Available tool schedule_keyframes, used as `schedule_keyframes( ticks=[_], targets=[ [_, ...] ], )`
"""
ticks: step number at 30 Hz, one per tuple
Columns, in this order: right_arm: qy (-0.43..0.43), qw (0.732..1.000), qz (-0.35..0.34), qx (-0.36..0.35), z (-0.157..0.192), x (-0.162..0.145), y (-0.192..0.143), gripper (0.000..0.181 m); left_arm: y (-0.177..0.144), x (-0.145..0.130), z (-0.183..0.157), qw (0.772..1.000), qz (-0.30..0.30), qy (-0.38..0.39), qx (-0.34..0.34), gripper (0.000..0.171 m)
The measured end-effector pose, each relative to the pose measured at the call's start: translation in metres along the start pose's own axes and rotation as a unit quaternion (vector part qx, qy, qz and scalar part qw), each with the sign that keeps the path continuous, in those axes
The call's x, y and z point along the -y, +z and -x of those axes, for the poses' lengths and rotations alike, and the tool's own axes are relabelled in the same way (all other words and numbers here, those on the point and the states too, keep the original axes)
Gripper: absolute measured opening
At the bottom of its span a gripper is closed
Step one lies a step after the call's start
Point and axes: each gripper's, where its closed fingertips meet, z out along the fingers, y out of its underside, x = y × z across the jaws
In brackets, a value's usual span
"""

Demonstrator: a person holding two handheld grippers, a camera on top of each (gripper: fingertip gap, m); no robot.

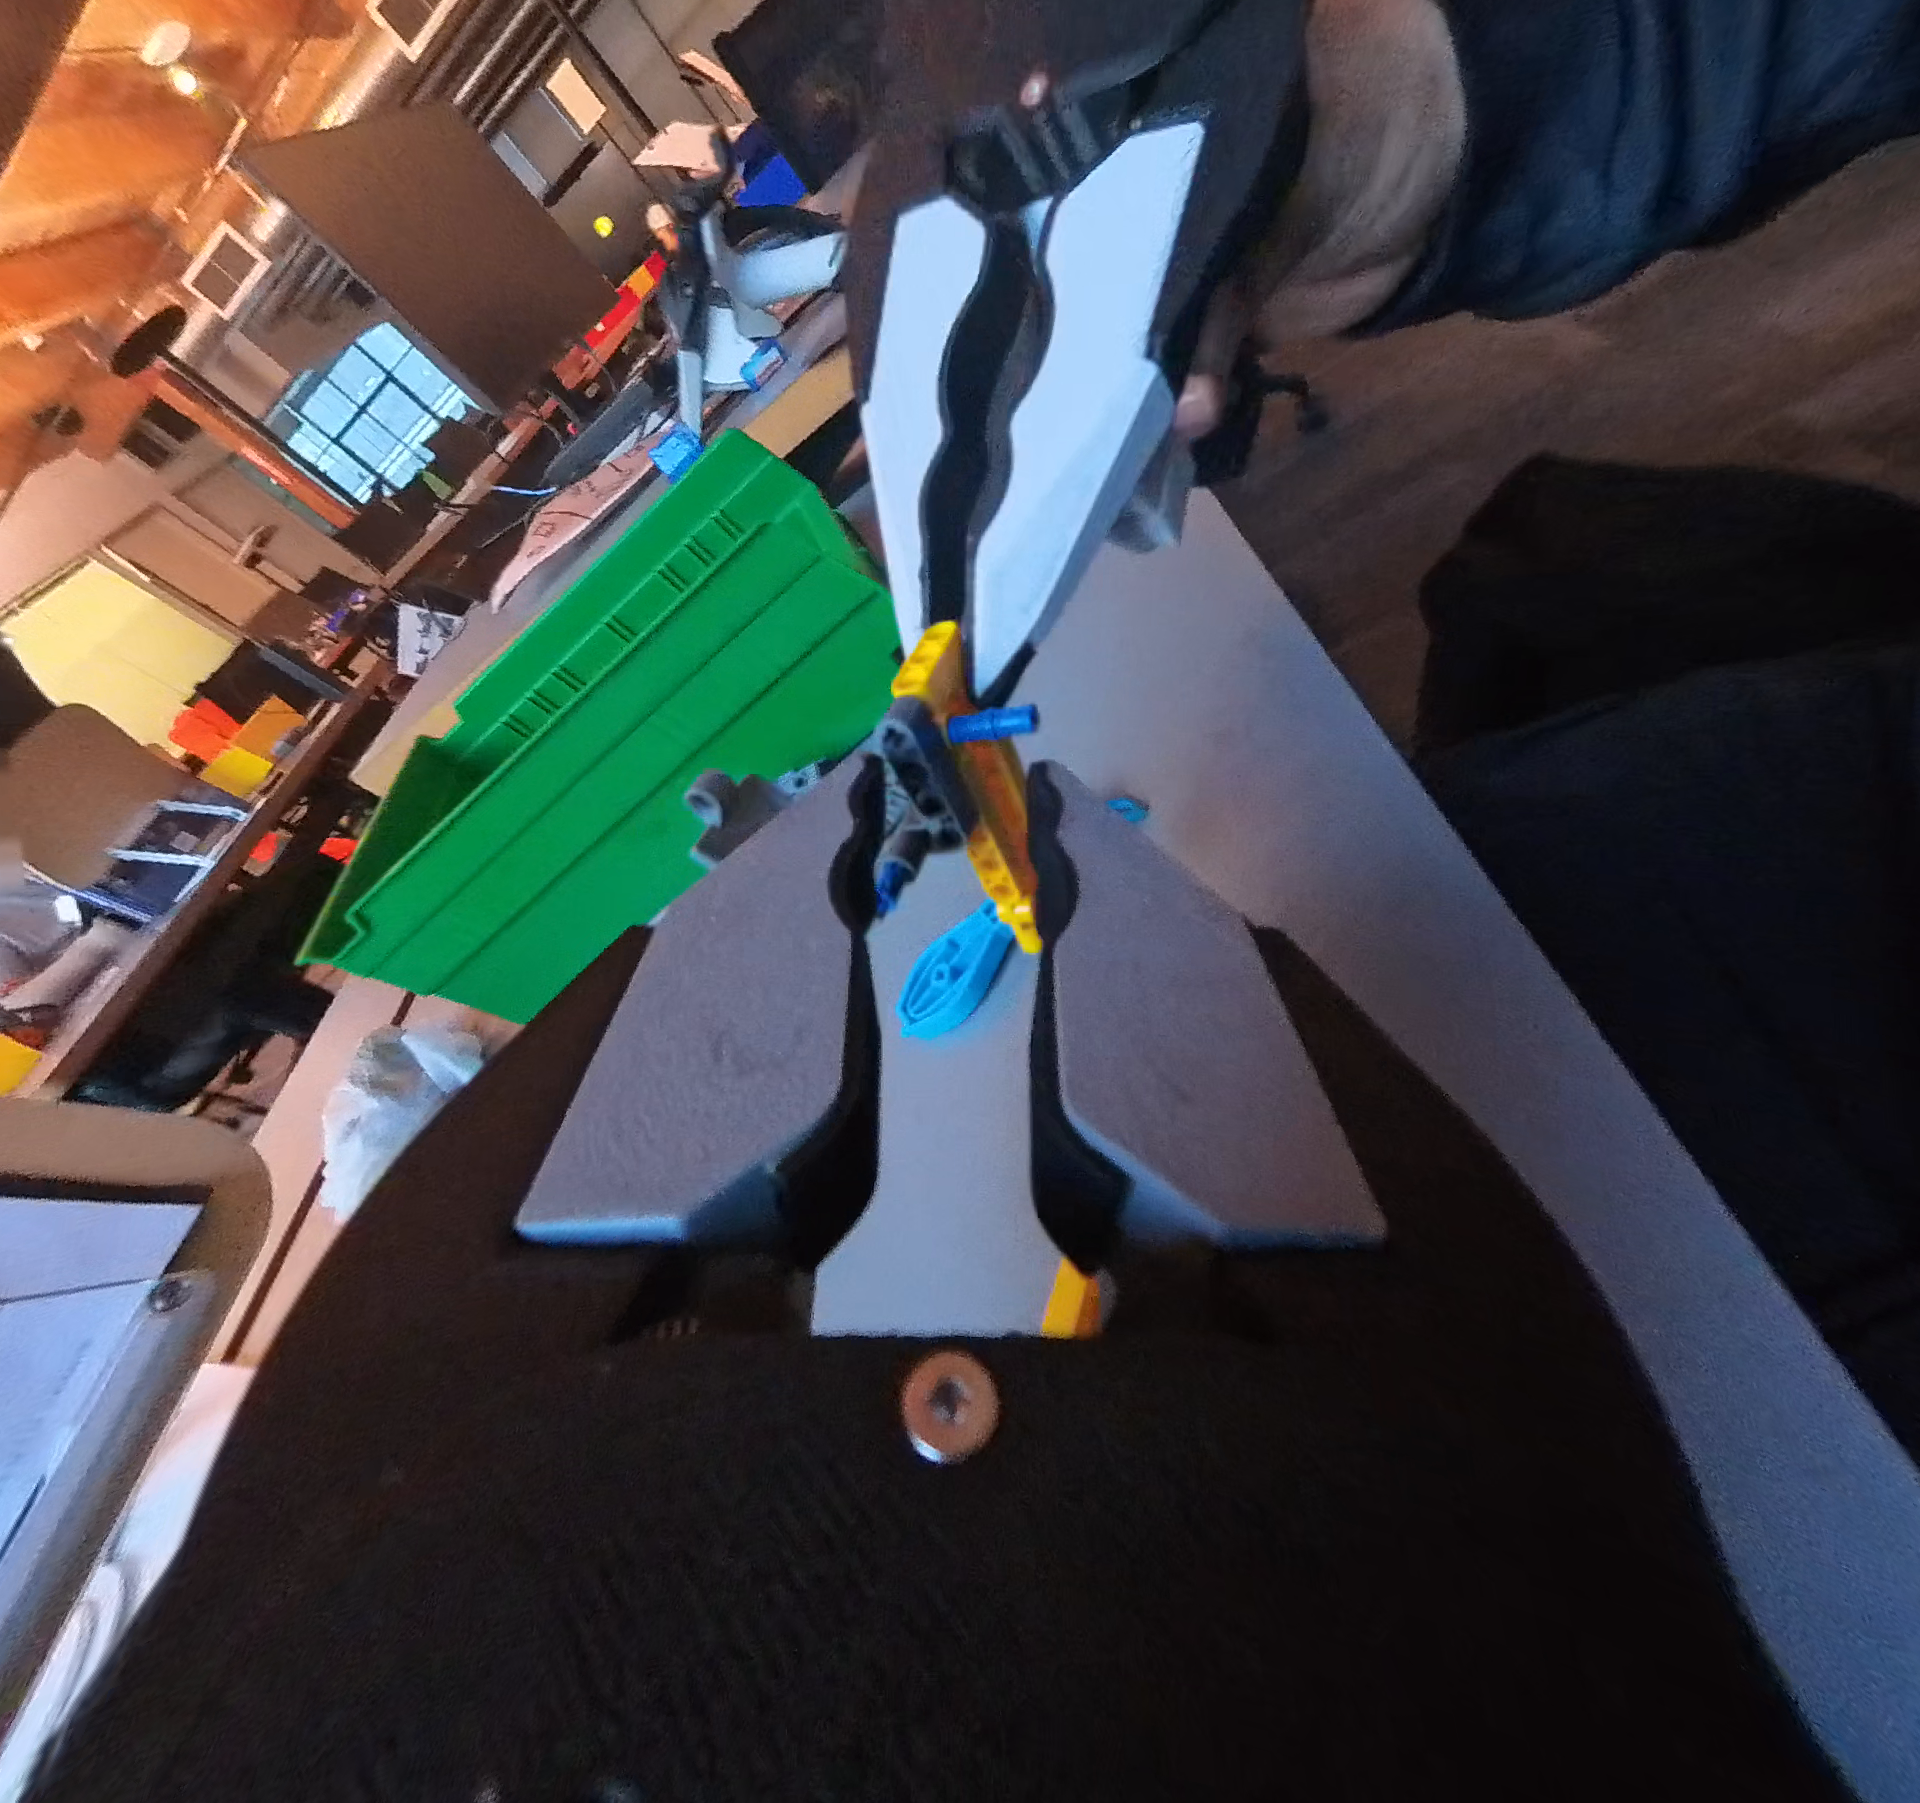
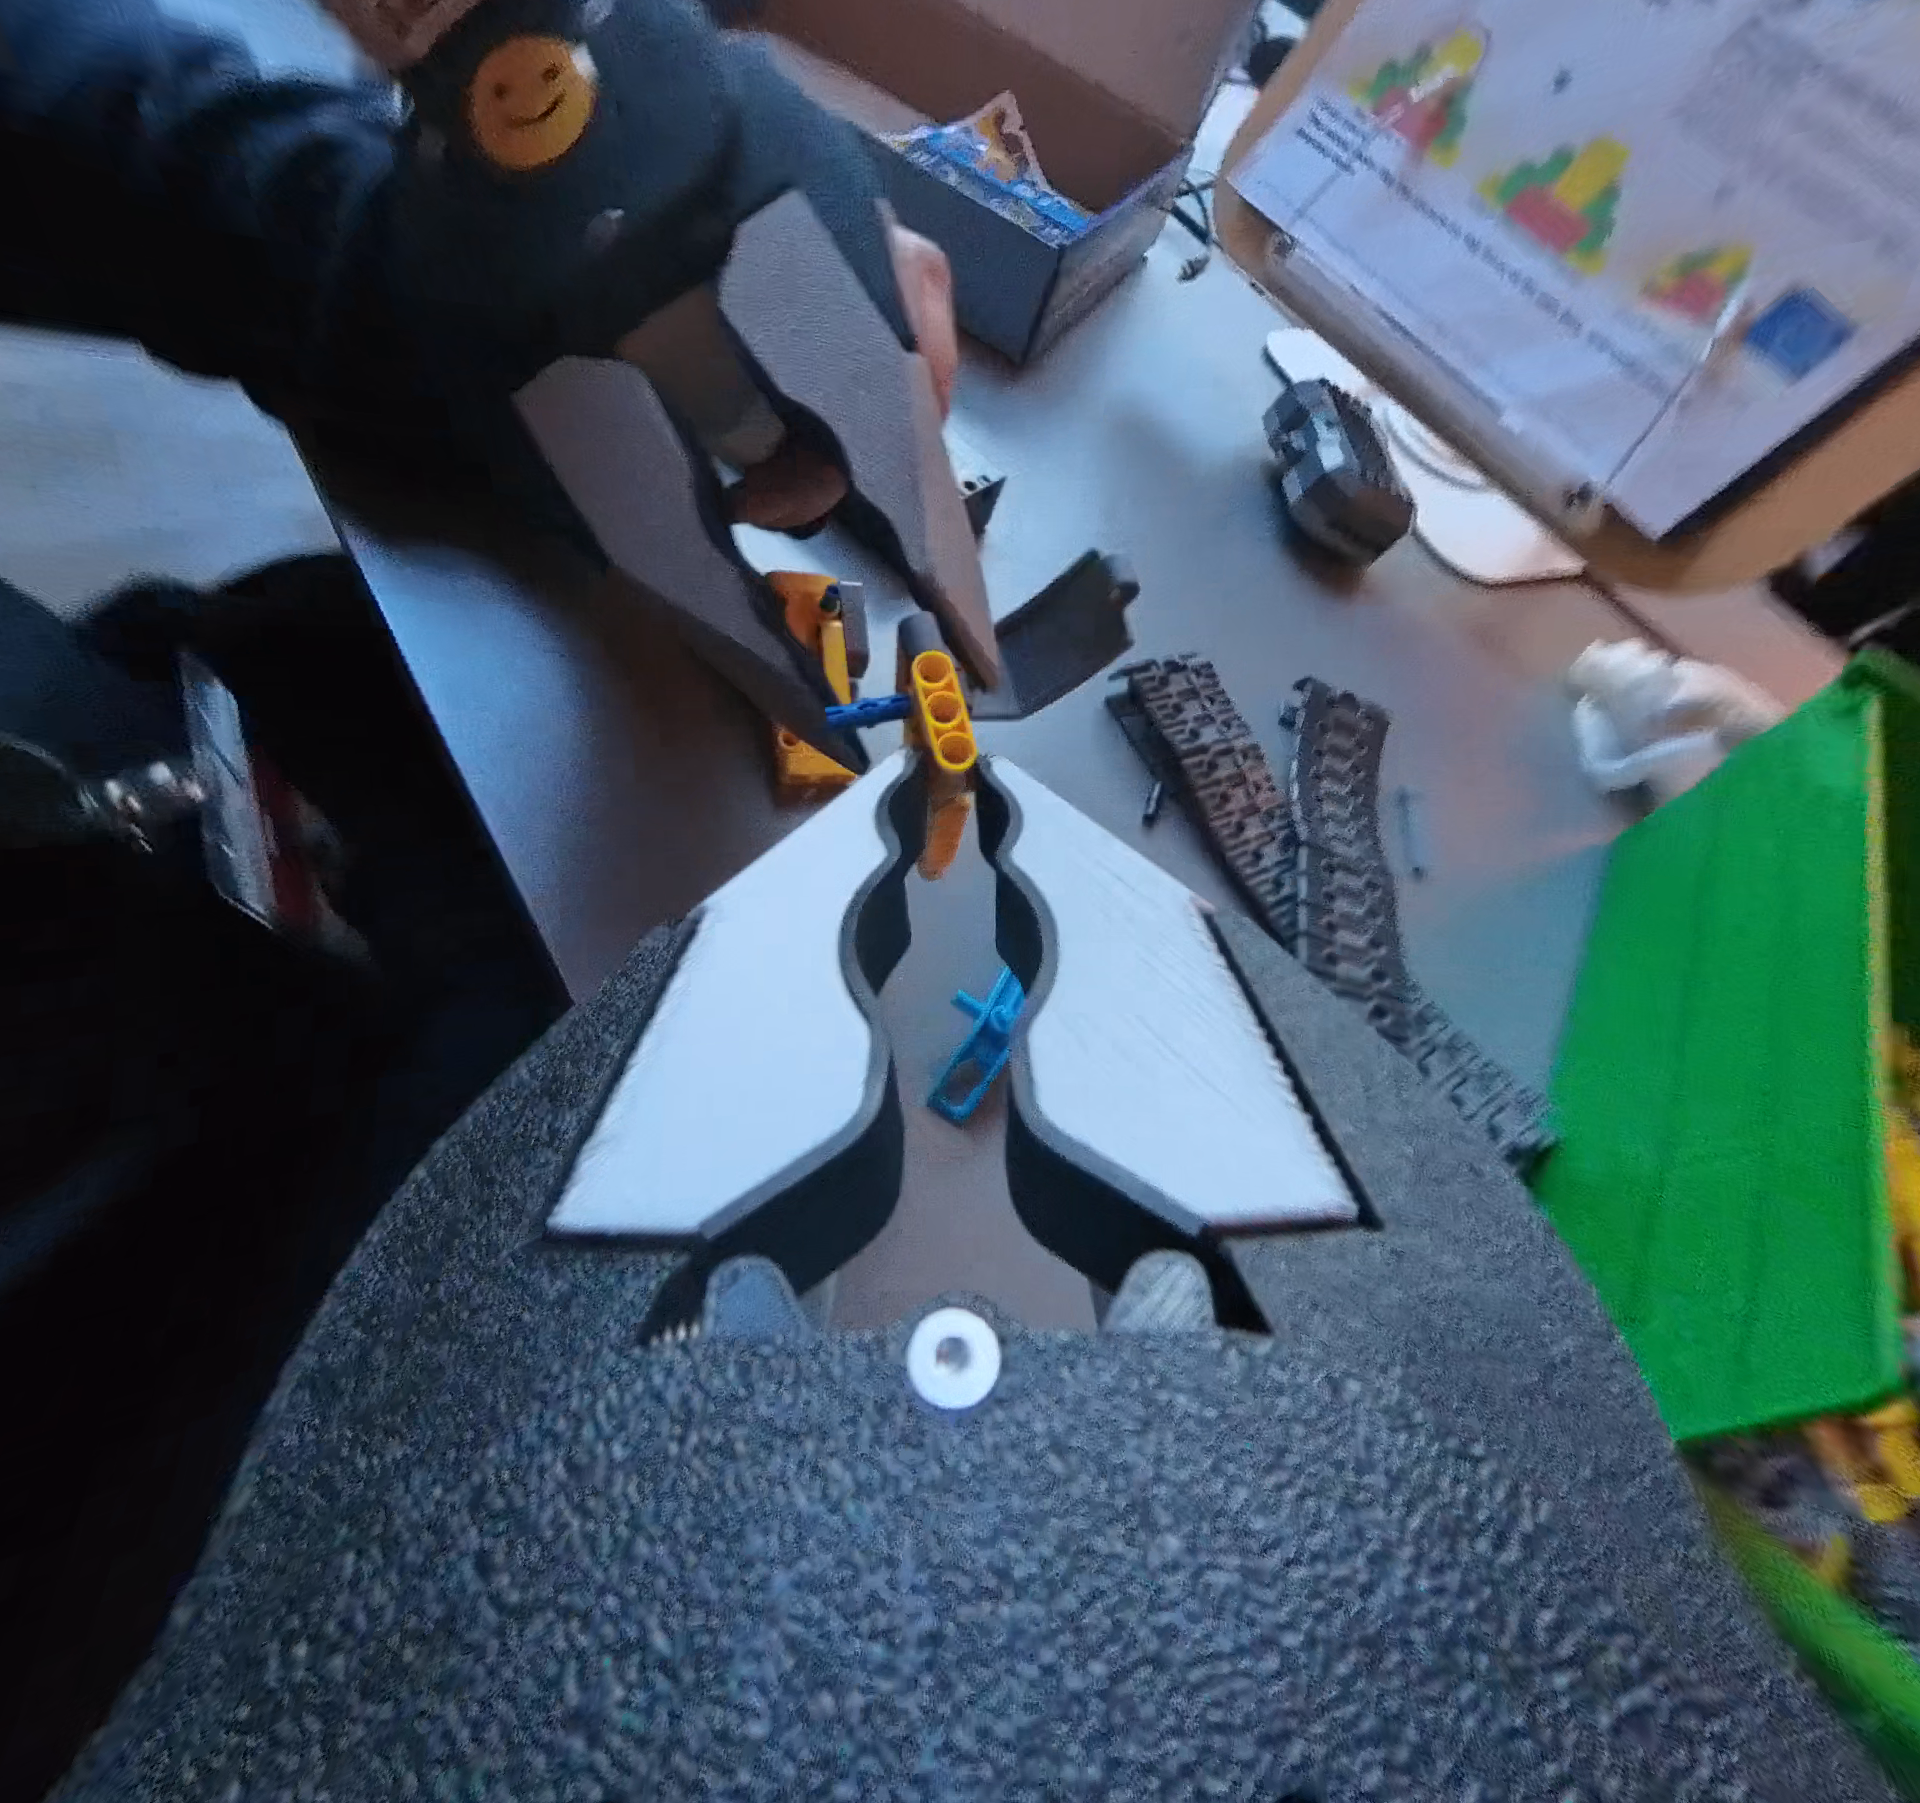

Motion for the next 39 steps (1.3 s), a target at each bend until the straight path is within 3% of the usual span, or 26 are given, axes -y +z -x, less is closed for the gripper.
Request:
schedule_keyframes(
  ticks=[3,5,10,12,16,18,20,24,26,29,32,34,36,38,39],
  targets=[
    [0.126,0.99,-0.02,0.06,-0.002,-0.002,-0.008,0.005,-0.003,0.004,0.004,1.0,-0.009,-0.005,0.006,0.026],
    [0.226,0.969,-0.03,0.095,-0.006,-0.005,-0.014,0.005,-0.003,0.009,0.002,0.999,-0.016,-0.029,-0.004,0.03],
    [0.441,0.882,-0.111,0.121,-0.029,-0.007,-0.027,0.004,0.006,0.005,0.005,0.998,0.035,-0.057,0.016,0.048],
    [0.489,0.854,-0.129,0.12,-0.032,-0.013,-0.025,0.004,0.011,-0.006,0.008,0.991,0.086,-0.096,0.033,0.055],
    [0.564,0.798,-0.177,0.116,-0.035,-0.018,-0.018,0.004,0.022,-0.015,-0.003,0.975,0.133,-0.173,0.032,0.07],
    [0.594,0.766,-0.212,0.124,-0.037,-0.015,-0.017,0.004,0.024,-0.024,-0.001,0.976,0.16,-0.131,0.062,0.062],
    [0.612,0.748,-0.223,0.125,-0.035,-0.015,-0.012,0.004,0.025,-0.026,0.001,0.978,0.17,-0.089,0.081,0.041],
    [0.62,0.745,-0.223,0.103,-0.031,-0.022,-0.003,0.004,0.023,-0.025,0.015,0.979,0.167,-0.049,0.11,0.024],
    [0.623,0.741,-0.228,0.102,-0.031,-0.022,-0.003,0.004,0.024,-0.029,0.017,0.978,0.178,-0.033,0.103,0.024],
    [0.602,0.761,-0.224,0.095,-0.027,-0.02,-0.003,0.005,0.024,-0.034,0.018,0.978,0.187,-0.002,0.097,0.024],
    [0.562,0.787,-0.233,0.104,-0.02,-0.01,-0.009,0.006,0.019,-0.024,0.019,0.984,0.15,0.015,0.091,0.024],
    [0.514,0.816,-0.236,0.118,-0.015,0.001,-0.018,0.008,0.015,-0.015,0.02,0.992,0.099,-0.019,0.079,0.024],
    [0.455,0.855,-0.229,0.093,-0.023,0.003,-0.032,0.014,0.011,-0.005,0.017,0.993,0.043,-0.104,0.032,0.024],
    [0.395,0.894,-0.208,0.043,-0.036,0.001,-0.043,0.023,0.005,0.009,0.015,0.979,-0.025,-0.2,-0.015,0.024],
    [0.359,0.913,-0.193,0.027,-0.04,0.003,-0.046,0.038,0.003,0.013,0.015,0.97,-0.045,-0.238,-0.036,0.024]
  ],
)
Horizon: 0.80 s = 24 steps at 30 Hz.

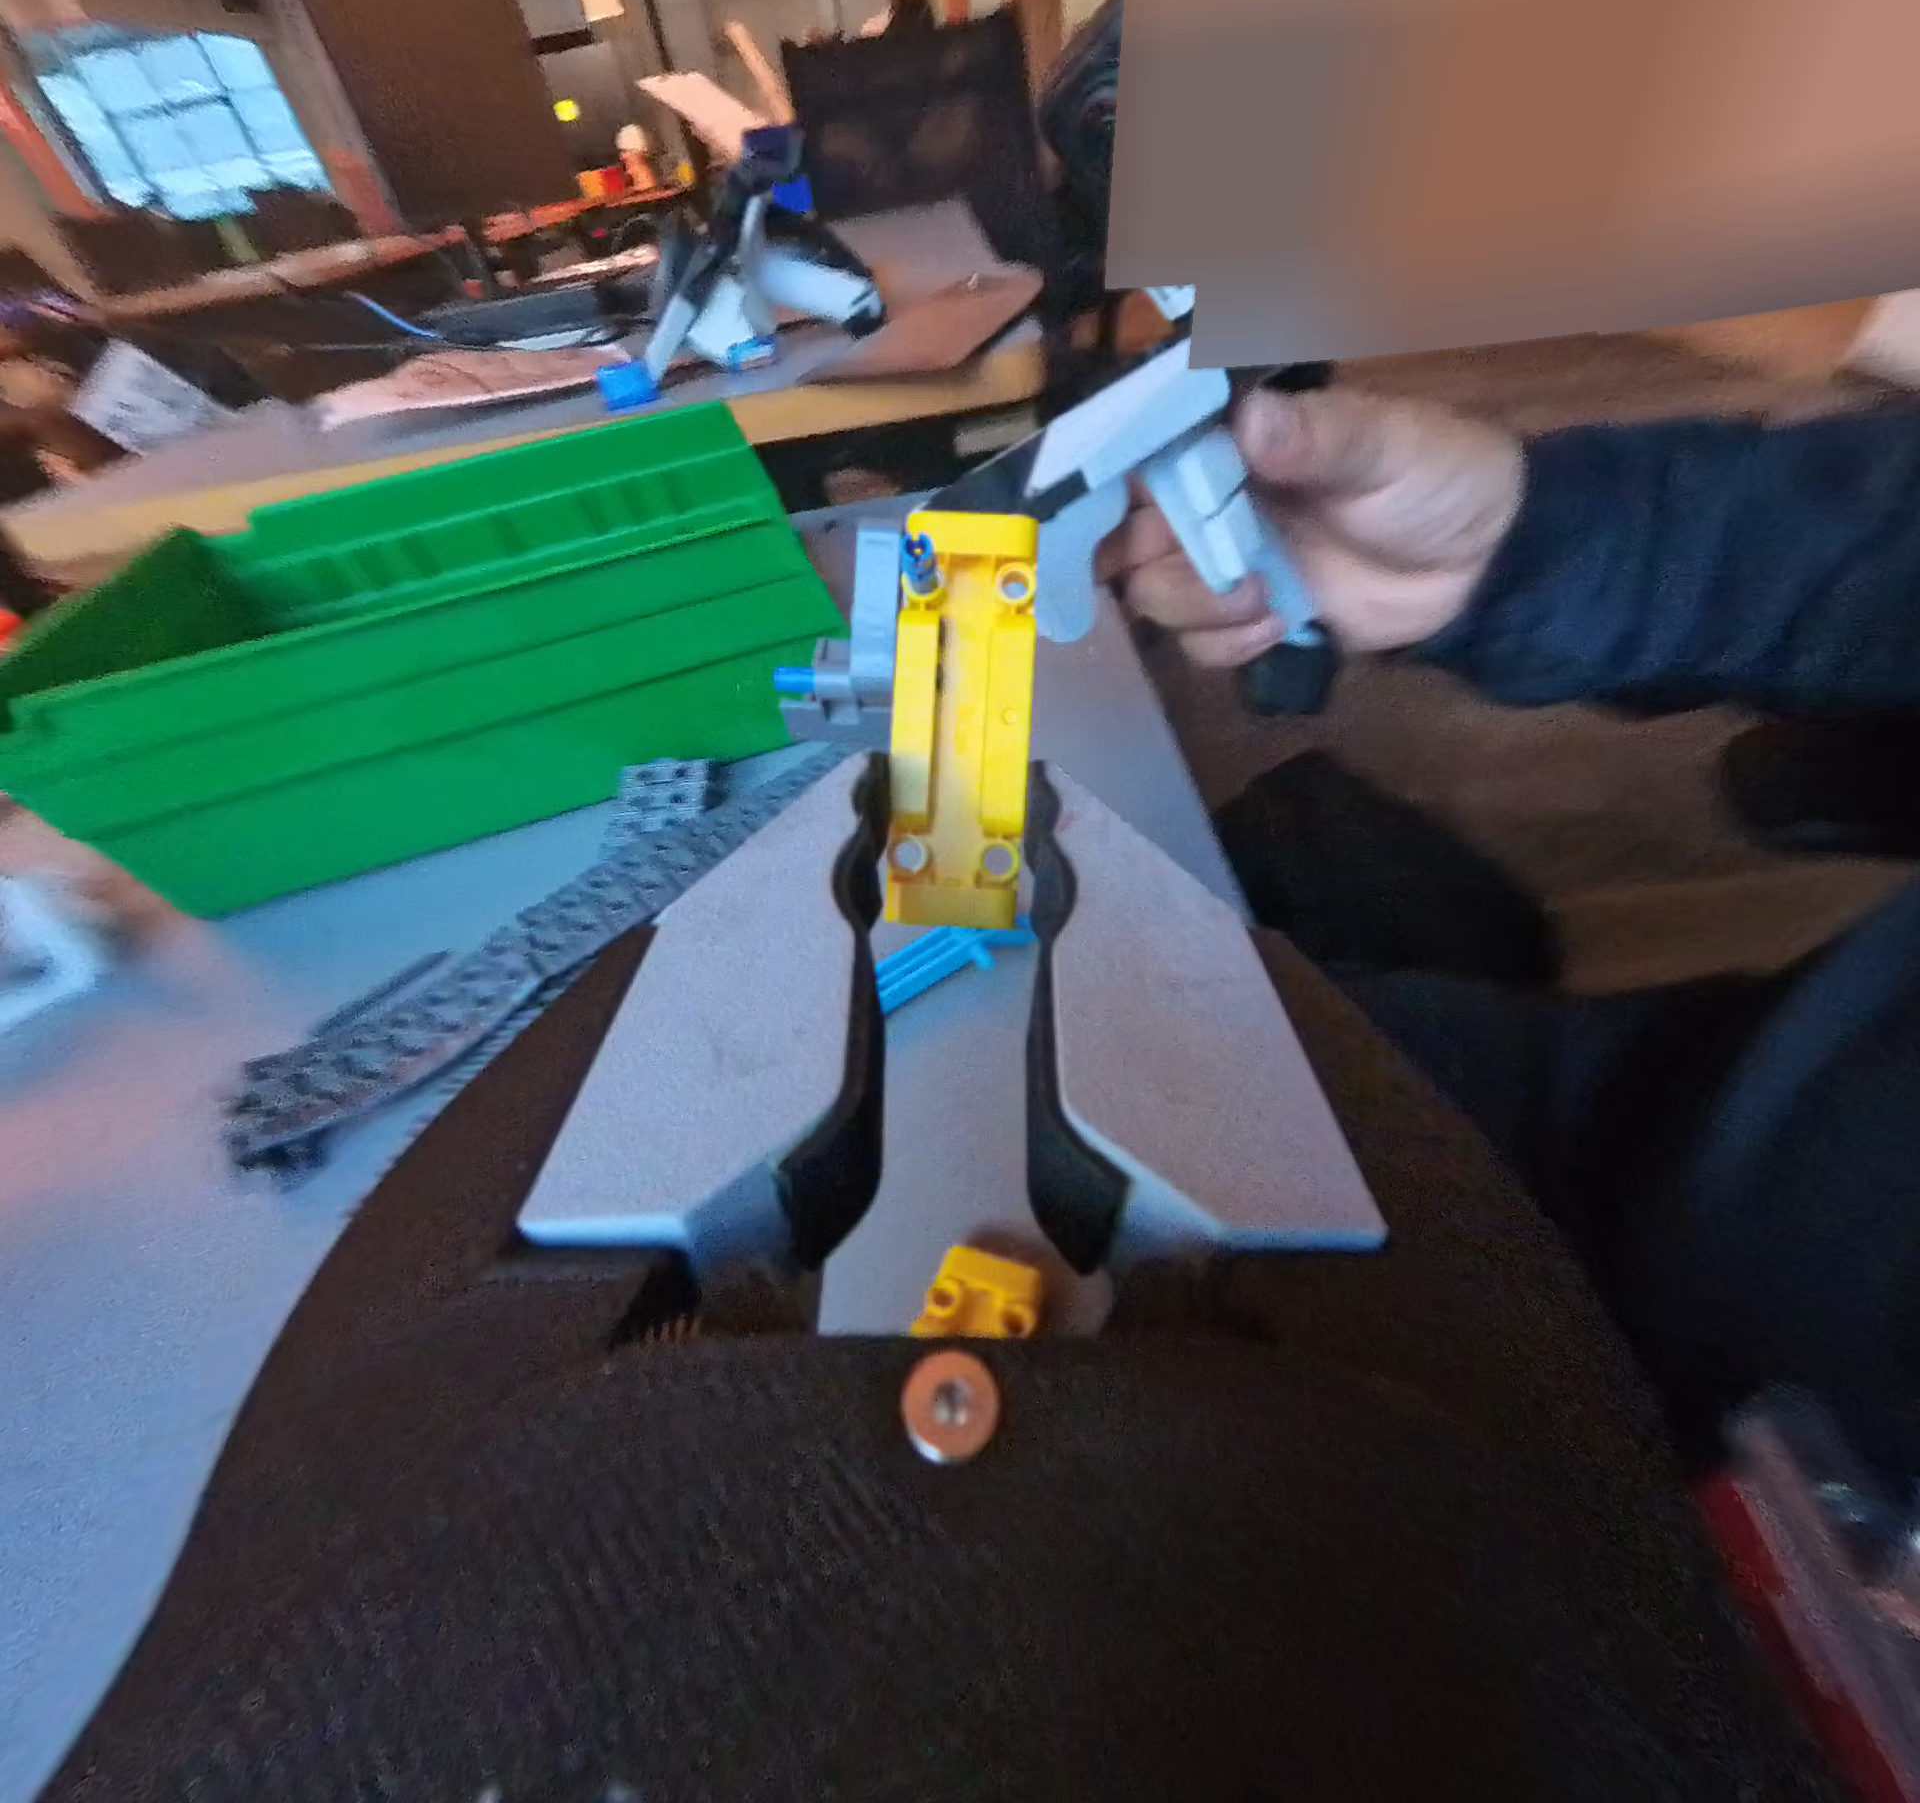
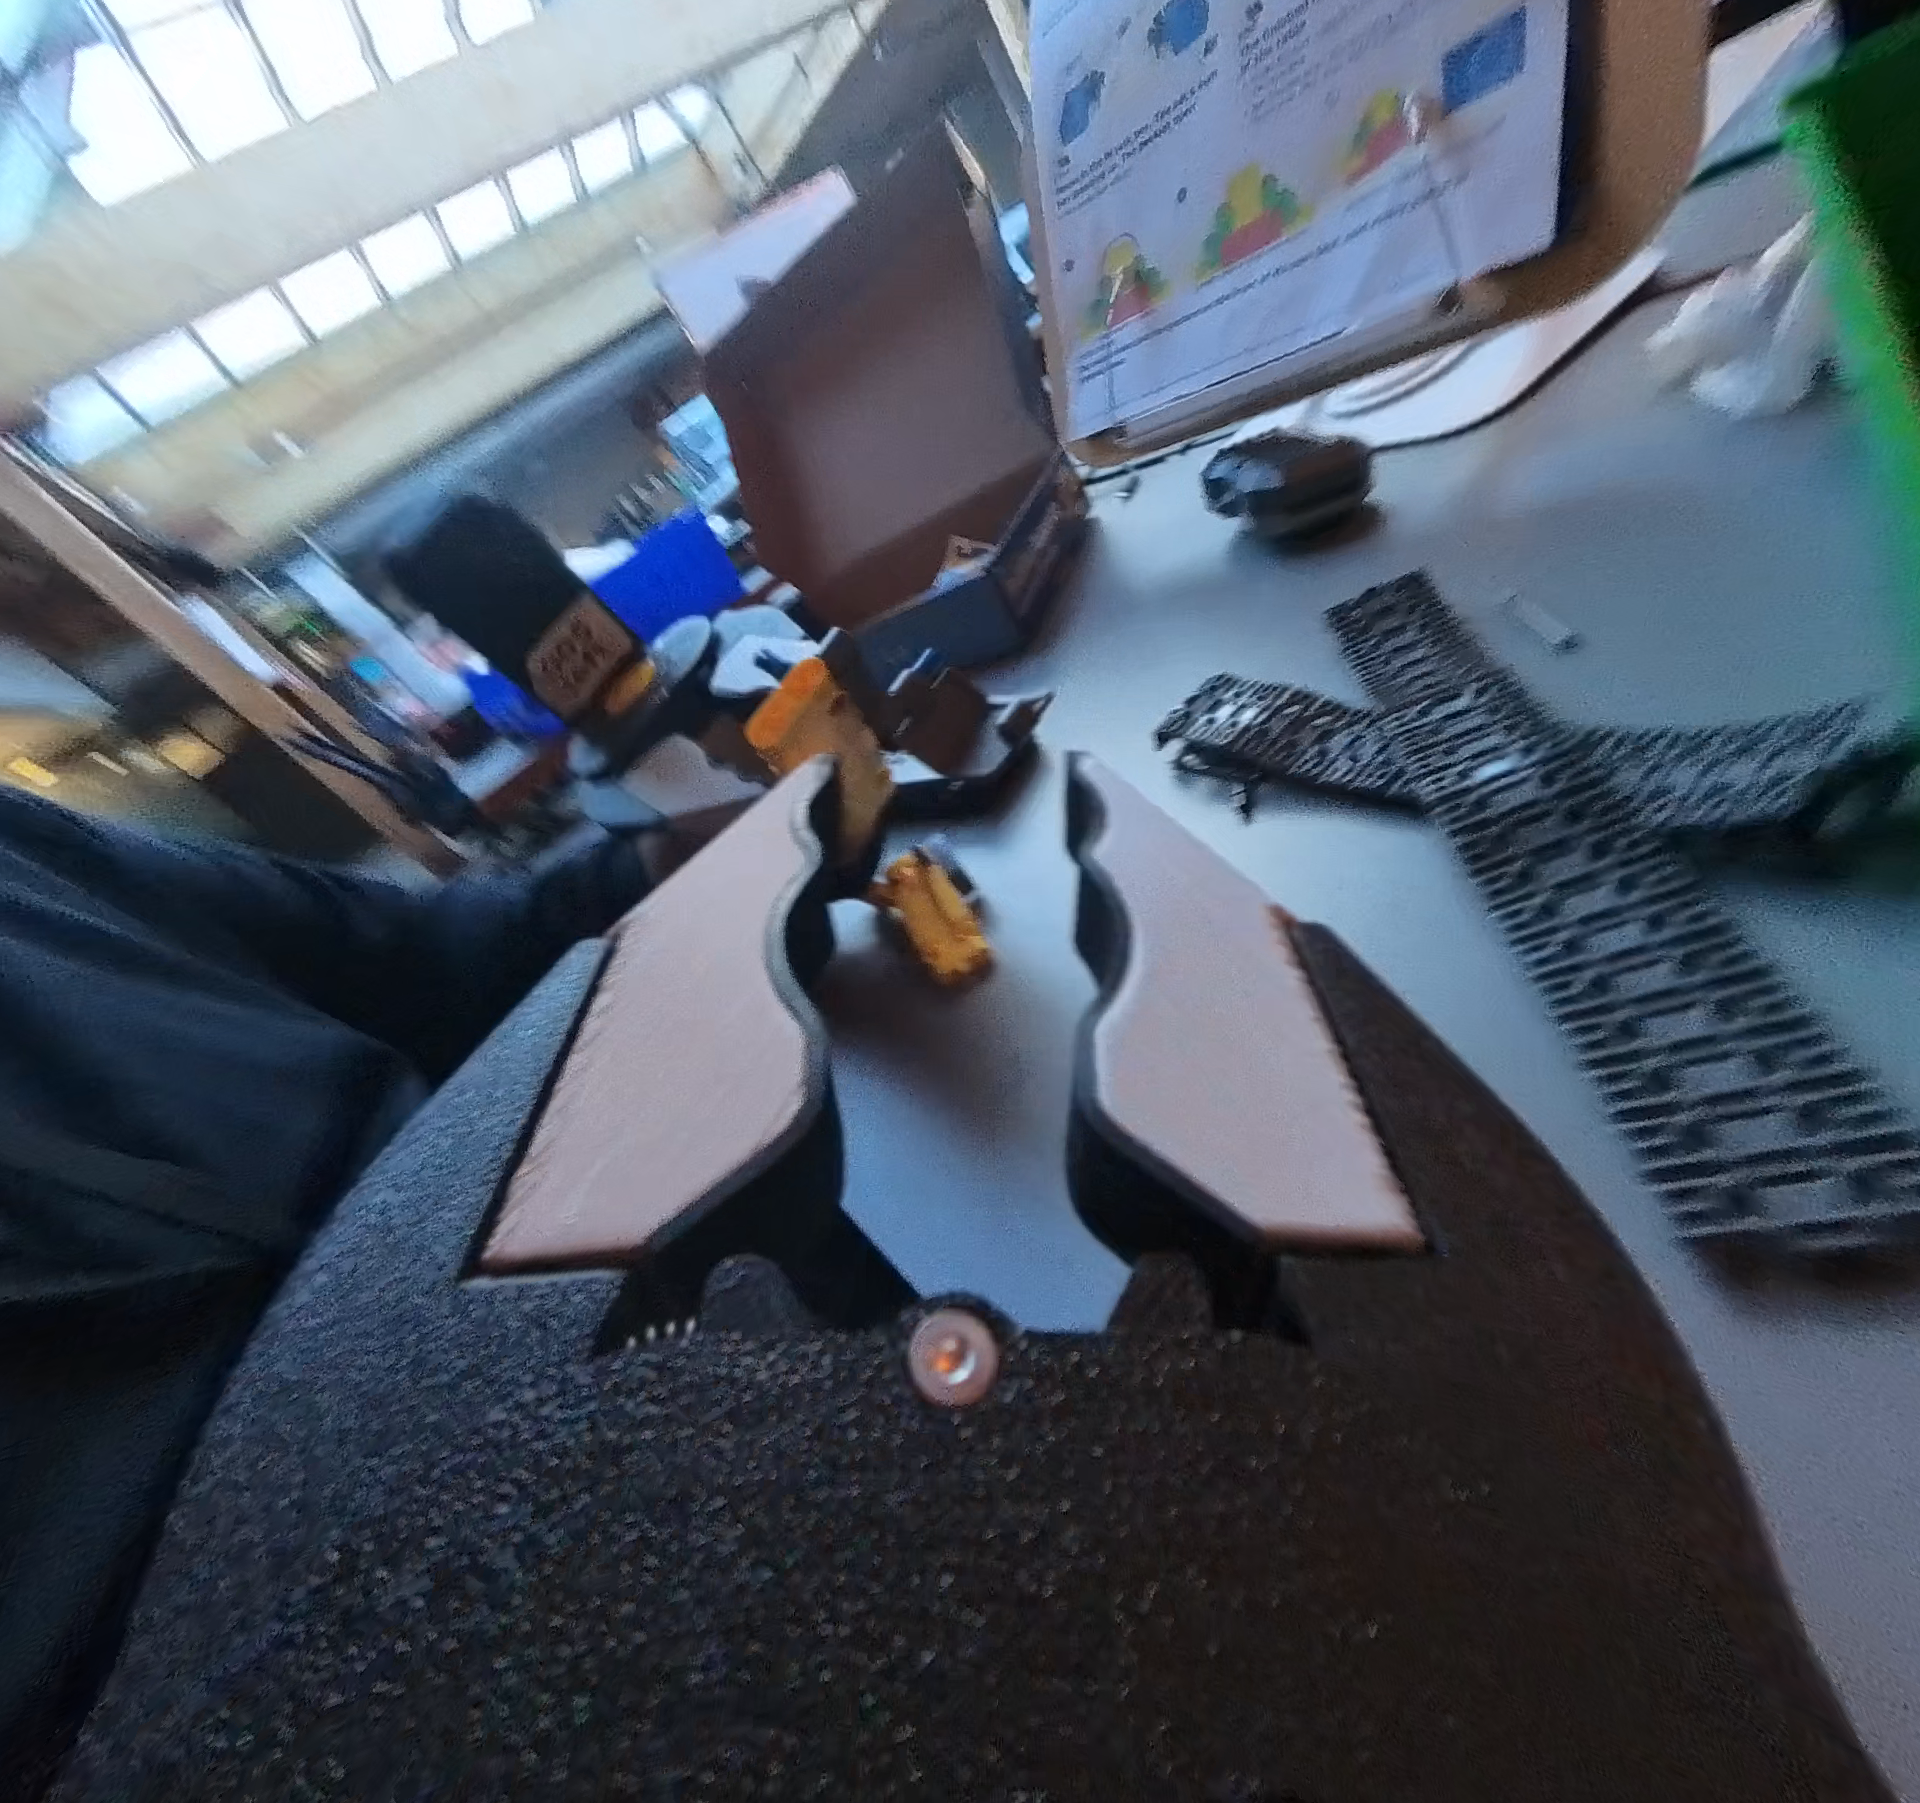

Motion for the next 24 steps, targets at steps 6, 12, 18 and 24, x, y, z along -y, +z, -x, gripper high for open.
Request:
schedule_keyframes(
  ticks=[6,12,18,24],
  targets=[
    [-0.357,0.923,0.126,-0.065,0.011,0.001,0.016,0.072,-0.005,0.011,-0.025,0.989,-0.039,-0.079,-0.118,0.024],
    [-0.416,0.874,0.251,-0.018,0.019,-0.039,0.035,0.035,-0.009,0.005,-0.036,0.994,-0.027,0.016,-0.107,0.024],
    [-0.348,0.901,0.26,-0.019,0.012,-0.055,0.039,0.019,-0.005,-0.008,-0.028,0.996,0.018,-0.018,-0.087,0.025],
    [-0.267,0.926,0.263,-0.037,0.002,-0.055,0.041,0.019,0.003,-0.02,-0.02,0.997,0.069,0.019,-0.034,0.047]
  ],
)
